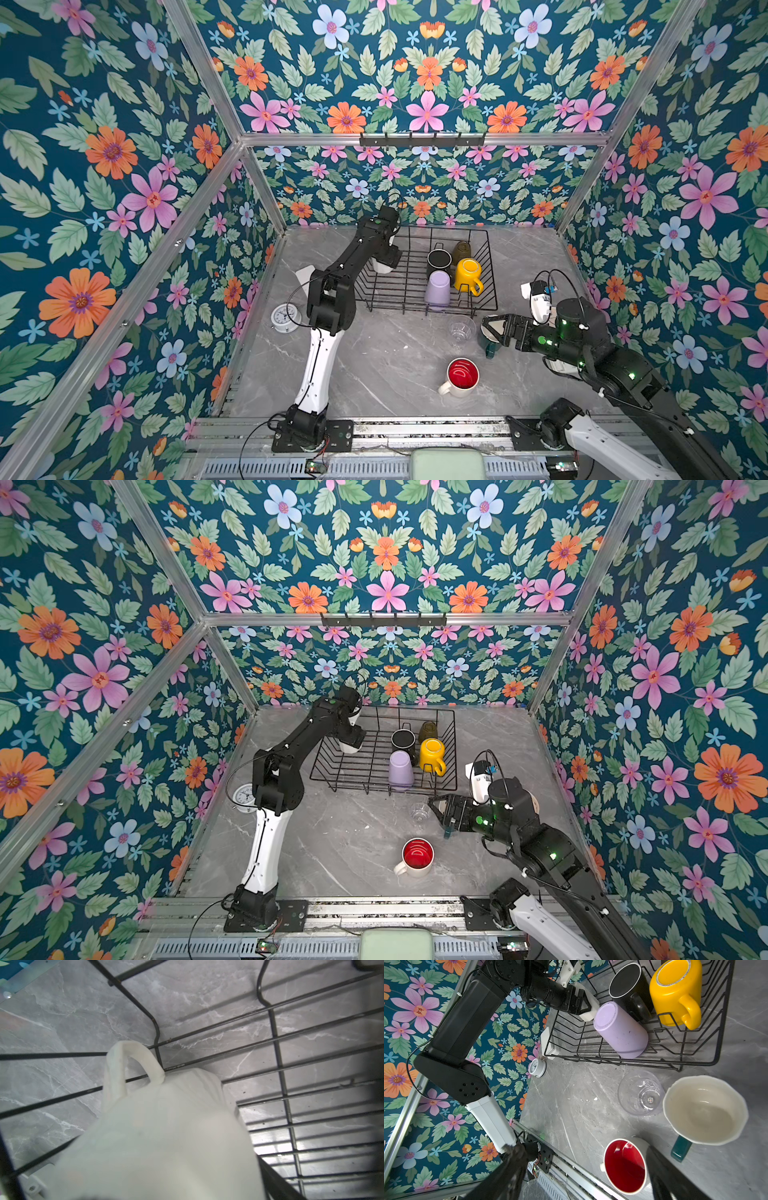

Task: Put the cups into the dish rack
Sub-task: 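Lower the white mug upside down into the rack and open the left gripper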

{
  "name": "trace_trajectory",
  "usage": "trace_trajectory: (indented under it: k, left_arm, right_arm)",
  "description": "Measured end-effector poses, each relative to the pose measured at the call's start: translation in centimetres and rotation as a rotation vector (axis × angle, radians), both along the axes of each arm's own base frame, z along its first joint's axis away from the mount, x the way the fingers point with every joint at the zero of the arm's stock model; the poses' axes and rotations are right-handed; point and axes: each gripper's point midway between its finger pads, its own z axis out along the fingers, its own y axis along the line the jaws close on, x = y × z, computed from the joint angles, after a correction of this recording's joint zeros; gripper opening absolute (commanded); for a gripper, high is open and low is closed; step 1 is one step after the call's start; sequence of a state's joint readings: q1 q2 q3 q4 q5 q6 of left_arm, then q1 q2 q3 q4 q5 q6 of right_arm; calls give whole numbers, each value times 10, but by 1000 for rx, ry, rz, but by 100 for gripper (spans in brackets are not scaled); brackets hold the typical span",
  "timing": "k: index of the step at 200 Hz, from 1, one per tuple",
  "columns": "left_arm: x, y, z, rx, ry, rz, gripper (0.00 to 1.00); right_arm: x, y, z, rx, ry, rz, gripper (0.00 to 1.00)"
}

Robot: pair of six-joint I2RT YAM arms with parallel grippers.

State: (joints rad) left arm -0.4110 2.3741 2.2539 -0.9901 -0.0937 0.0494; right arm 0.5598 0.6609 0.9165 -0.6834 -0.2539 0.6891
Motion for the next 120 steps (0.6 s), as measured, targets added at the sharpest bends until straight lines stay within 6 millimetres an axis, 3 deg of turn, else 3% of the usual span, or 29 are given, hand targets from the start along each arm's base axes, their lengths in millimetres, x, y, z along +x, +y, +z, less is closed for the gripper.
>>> trace_trajectory:
  k: [33, 68, 120]
  left_arm:
    - [-1, -3, 7, -28, -5, -5, 99]
    - [-6, -8, 30, -81, -45, -6, 100]
    - [-17, -11, 97, -199, -184, -5, 100]
  right_arm:
    - [2, -4, 2, -16, 0, -21, 88]
    - [7, -17, -6, -115, 47, -81, 85]
    - [11, -48, -36, -328, 137, -178, 80]
